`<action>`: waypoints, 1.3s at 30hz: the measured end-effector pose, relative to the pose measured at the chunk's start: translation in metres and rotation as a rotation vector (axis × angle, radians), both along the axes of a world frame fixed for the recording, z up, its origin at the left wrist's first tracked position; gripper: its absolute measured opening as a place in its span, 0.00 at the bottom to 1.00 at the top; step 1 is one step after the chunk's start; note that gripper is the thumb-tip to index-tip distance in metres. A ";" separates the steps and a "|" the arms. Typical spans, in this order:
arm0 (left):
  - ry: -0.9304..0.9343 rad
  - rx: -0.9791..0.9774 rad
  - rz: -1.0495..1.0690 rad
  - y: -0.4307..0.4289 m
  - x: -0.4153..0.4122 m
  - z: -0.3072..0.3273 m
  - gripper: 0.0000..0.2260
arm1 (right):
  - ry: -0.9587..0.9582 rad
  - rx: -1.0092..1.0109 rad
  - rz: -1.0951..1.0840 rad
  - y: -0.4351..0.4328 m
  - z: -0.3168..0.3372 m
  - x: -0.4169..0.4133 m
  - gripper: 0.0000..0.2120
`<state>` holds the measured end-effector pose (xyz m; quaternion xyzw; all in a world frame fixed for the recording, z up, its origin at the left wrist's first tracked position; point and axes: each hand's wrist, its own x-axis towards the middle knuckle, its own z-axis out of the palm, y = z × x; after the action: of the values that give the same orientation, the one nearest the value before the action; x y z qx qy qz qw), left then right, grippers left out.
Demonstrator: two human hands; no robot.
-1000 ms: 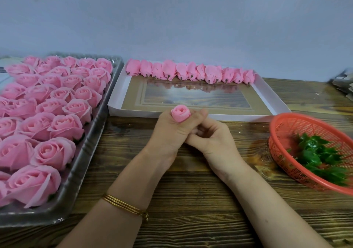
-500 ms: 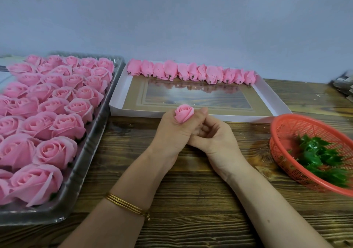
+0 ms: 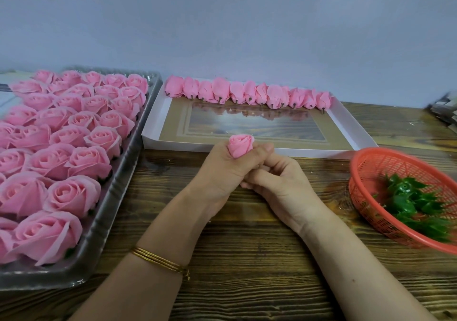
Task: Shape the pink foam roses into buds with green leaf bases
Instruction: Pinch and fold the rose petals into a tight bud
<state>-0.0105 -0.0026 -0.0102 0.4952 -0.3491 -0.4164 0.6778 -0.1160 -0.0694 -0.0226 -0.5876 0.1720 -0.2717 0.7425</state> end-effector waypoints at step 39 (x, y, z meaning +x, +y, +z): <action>0.013 0.019 -0.009 0.001 -0.005 0.006 0.05 | 0.089 -0.143 -0.145 0.001 0.002 0.001 0.15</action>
<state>-0.0153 -0.0015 -0.0047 0.4972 -0.3428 -0.4259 0.6737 -0.1147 -0.0684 -0.0211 -0.6367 0.2267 -0.3099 0.6687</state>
